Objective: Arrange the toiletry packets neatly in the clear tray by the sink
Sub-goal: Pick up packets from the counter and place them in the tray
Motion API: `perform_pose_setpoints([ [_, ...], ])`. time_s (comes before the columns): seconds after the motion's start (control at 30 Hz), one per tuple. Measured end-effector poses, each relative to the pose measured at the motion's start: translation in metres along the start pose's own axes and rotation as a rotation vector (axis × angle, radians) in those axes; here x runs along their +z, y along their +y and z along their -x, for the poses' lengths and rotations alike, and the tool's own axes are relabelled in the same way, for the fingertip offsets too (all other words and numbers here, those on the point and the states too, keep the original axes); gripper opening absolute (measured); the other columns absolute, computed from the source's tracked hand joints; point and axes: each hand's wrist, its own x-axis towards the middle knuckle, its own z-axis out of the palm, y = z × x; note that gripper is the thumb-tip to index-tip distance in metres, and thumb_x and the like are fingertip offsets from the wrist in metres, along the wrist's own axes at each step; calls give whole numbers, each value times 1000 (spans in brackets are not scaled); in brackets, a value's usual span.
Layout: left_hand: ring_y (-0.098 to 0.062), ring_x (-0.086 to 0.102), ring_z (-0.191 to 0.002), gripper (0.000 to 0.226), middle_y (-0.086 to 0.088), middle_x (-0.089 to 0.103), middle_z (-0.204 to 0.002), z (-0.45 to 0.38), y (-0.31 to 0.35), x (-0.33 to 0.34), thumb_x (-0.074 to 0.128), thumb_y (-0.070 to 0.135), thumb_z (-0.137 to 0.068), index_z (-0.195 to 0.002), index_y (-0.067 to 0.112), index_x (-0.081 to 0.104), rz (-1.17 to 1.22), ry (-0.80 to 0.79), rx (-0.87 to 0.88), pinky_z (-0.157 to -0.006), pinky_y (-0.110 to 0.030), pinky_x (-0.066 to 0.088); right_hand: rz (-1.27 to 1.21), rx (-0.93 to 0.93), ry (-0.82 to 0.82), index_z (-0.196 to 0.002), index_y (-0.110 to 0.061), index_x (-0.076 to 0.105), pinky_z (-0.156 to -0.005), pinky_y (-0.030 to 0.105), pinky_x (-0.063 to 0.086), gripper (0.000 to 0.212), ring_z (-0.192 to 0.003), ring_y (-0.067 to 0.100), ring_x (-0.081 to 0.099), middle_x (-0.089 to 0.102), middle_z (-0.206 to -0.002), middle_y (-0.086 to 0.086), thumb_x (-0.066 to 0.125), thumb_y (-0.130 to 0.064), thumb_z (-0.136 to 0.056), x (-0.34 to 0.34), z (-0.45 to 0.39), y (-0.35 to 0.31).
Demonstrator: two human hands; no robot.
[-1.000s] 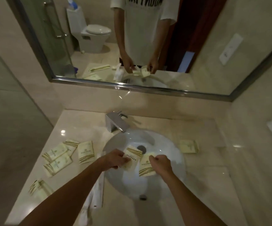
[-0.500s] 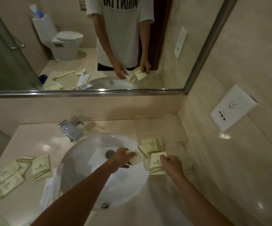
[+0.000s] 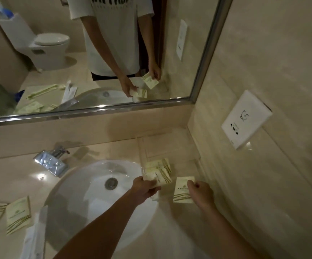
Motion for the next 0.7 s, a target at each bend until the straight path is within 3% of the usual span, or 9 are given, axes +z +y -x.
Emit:
perform_pose_setpoints([
  [0.1, -33, 64, -71, 31, -31, 62, -99, -10, -2, 16, 61, -19, -79, -109, -16, 55, 5, 182, -73, -43, -25, 55, -16, 14, 10, -71, -3, 62, -45, 21, 34, 34, -59, 20, 51, 60, -69, 8, 53, -29, -91, 0, -4, 2],
  [0.2, -32, 63, -67, 27, -26, 62, -86, -21, -2, 28, 63, -20, -77, -103, -14, 58, 67, 301, -123, -41, -29, 57, -51, 24, 18, -74, 3, 65, -49, 24, 36, 37, -65, 25, 54, 63, -70, 10, 55, -29, -90, 1, -9, 2],
  [0.37, -29, 60, -68, 24, -26, 60, -96, -31, -2, 35, 63, -20, -78, -100, -14, 57, 131, 357, -128, -39, -26, 56, -73, 26, 10, -71, 1, 63, -44, 23, 36, 34, -56, 14, 53, 63, -68, 7, 55, -27, -90, 4, -14, -1],
  [0.47, -28, 58, -67, 24, -22, 58, -86, -36, -4, 38, 61, -18, -80, -103, -15, 55, 156, 369, -106, -35, -23, 52, -90, 13, -6, -65, -6, 54, -35, 14, 34, 32, -53, 7, 52, 60, -64, 3, 54, -25, -90, 4, -14, -1],
  [0.57, -26, 57, -66, 11, -23, 56, -93, -43, -5, 42, 59, -18, -82, -85, -9, 53, 195, 388, -112, -34, -21, 51, -92, 16, 2, -62, -7, 50, -40, 19, 36, 32, -53, 10, 52, 60, -64, 6, 55, -25, -89, 5, -17, 2],
  [0.63, -23, 58, -60, 15, -19, 60, -80, -46, -5, 43, 59, -18, -81, -83, -6, 51, 217, 413, -120, -32, -19, 49, -99, 26, -7, -63, -7, 51, -43, 22, 38, 31, -54, 11, 54, 62, -65, 6, 55, -26, -88, 6, -20, 3],
  [0.7, -20, 62, -41, 15, -15, 63, -49, -50, -6, 44, 58, -16, -83, -79, -4, 50, 285, 452, -117, -30, -18, 46, -99, 27, -13, -63, -7, 51, -45, 24, 38, 31, -56, 12, 55, 64, -68, 7, 55, -26, -88, 8, -22, 5],
])
